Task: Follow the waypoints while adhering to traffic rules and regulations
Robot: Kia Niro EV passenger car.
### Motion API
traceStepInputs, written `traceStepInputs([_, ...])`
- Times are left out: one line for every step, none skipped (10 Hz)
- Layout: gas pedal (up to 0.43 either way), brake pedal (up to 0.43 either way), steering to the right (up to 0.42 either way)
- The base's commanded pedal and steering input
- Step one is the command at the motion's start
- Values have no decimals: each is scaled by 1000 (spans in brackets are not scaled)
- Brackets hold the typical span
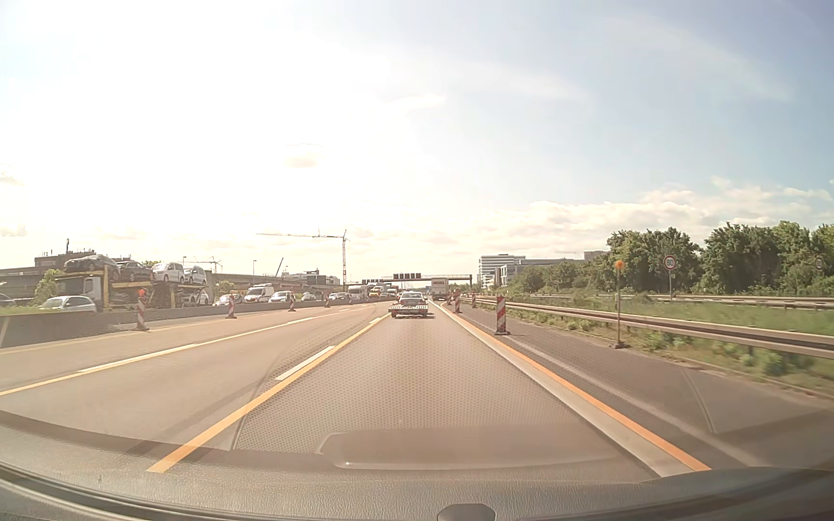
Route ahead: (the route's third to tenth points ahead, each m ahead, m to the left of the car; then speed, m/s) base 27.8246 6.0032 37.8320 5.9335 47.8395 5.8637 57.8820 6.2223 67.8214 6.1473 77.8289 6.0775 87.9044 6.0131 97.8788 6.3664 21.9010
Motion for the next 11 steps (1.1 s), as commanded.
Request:
traceStepInputs([87, 0, -2])
traceStepInputs([87, 0, -2])
traceStepInputs([87, 0, -2])
traceStepInputs([87, 0, -2])
traceStepInputs([87, 0, -2])
traceStepInputs([67, 0, -2])
traceStepInputs([59, 0, -2])
traceStepInputs([59, 0, -1])
traceStepInputs([59, 0, -1])
traceStepInputs([59, 0, -1])
traceStepInputs([59, 0, 0])
